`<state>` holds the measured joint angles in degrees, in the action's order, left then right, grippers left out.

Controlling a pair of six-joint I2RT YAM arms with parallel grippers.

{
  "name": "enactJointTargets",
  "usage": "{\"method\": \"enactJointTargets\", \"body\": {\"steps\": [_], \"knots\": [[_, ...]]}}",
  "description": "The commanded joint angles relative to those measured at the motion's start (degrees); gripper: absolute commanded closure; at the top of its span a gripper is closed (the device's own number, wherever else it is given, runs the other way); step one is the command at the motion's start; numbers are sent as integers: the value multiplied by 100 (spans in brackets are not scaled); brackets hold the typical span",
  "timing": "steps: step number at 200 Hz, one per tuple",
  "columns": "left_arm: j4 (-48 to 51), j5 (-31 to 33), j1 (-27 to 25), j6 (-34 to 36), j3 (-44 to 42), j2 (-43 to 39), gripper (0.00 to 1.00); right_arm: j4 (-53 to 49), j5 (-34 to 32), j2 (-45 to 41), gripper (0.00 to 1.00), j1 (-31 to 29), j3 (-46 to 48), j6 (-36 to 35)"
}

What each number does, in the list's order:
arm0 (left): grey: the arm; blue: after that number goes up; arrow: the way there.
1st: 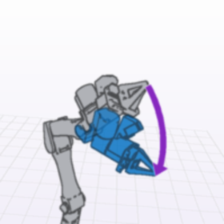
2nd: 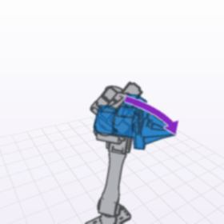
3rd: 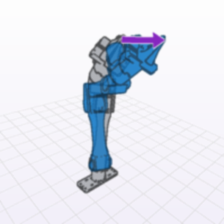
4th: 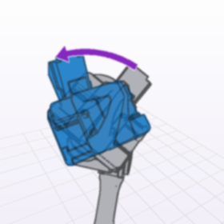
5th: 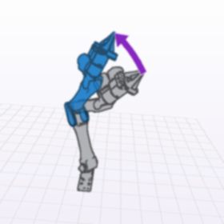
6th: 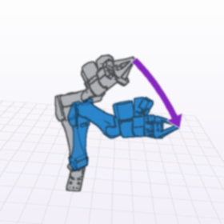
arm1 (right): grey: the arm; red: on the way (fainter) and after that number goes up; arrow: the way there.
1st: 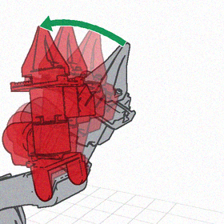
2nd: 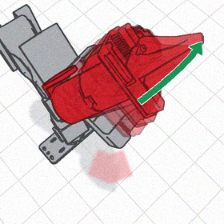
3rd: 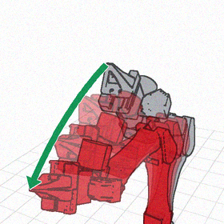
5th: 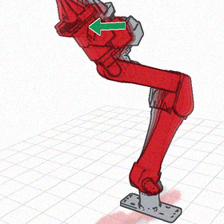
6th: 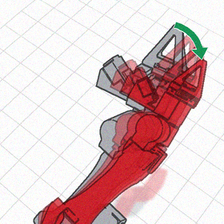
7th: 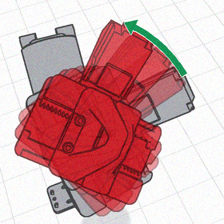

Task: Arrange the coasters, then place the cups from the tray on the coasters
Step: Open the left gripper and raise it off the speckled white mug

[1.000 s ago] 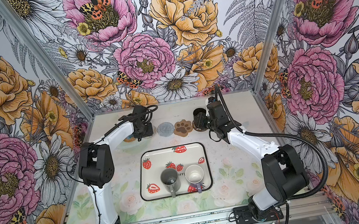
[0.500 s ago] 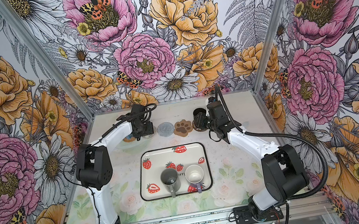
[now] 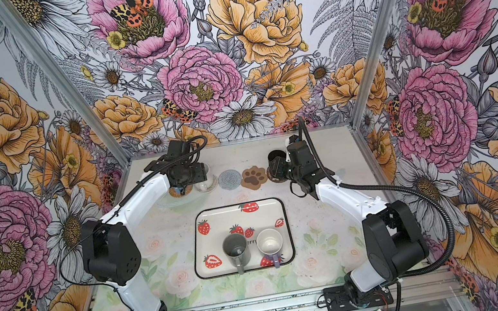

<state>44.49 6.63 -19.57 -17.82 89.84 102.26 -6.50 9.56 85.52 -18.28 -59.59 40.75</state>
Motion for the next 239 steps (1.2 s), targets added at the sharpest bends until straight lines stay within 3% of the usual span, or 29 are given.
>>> {"method": "enactJointTargets", "body": {"steps": [1, 49, 105, 127, 189, 239], "knots": [[-126, 294, -169, -100, -144, -463, 30, 162, 30, -176, 53, 28, 61, 21], [-454, 962, -685, -457, -429, -1140, 29, 158, 6, -143, 50, 1, 69, 82], [-912, 2457, -1739, -758, -1235, -2053, 24, 159, -77, -162, 48, -181, 67, 100], [-958, 2763, -1874, -819, -1521, -2348, 24, 158, -69, -110, 45, -269, 29, 83], [-2141, 2682, -1893, -760, -2783, -3289, 20, -49, -246, -204, 42, -620, -157, -60], [-2428, 2458, -1711, -725, -3143, -3562, 18, -929, -152, -399, 42, -936, -413, -567]]}}
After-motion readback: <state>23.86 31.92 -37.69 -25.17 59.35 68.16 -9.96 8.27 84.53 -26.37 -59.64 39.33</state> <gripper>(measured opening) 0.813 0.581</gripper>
